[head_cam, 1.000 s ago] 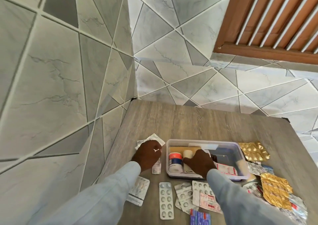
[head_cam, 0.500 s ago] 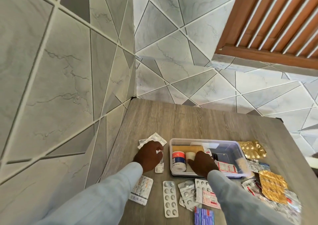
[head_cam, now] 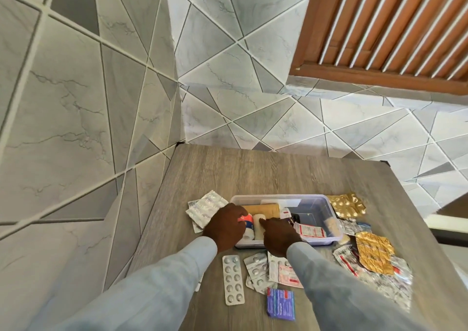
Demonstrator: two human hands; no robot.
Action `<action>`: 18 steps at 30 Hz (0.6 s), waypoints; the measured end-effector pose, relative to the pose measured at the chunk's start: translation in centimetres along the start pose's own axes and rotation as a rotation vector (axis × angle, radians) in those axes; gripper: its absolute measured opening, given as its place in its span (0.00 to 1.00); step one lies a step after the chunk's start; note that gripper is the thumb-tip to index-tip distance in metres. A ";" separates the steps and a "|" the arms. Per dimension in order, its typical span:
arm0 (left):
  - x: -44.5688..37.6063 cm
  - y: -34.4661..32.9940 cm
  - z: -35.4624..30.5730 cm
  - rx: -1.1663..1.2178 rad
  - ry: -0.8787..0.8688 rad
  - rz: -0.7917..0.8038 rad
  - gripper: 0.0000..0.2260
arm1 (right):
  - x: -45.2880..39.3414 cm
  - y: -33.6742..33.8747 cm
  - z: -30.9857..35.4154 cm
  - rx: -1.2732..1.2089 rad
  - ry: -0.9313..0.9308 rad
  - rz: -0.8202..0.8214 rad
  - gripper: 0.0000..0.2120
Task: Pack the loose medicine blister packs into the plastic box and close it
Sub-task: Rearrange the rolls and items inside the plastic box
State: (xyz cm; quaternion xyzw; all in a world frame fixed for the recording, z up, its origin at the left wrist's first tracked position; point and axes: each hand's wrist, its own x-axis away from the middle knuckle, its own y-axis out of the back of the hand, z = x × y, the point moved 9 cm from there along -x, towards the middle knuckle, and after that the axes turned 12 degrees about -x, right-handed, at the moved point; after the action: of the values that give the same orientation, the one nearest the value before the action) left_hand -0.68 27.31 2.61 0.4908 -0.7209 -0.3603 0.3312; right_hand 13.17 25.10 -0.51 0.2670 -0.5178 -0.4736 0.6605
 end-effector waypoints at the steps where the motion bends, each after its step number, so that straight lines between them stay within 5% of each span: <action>1: 0.1 -0.1 -1.0 -0.006 -0.004 0.002 0.14 | 0.2 0.0 -0.4 -0.018 0.015 0.016 0.22; 8: -0.2 -2.4 -8.5 0.000 -0.017 -0.025 0.13 | 4.9 4.3 -8.5 -0.425 0.051 -0.212 0.15; 18: 1.2 -11.1 -21.4 -0.047 -0.033 0.028 0.10 | 13.1 5.3 -28.1 -0.545 -0.106 -0.280 0.14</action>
State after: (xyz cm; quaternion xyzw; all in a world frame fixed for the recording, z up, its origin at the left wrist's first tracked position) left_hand 21.94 19.16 4.50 0.4667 -0.7243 -0.3805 0.3358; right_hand 41.59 11.57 0.60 0.1239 -0.3637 -0.6946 0.6083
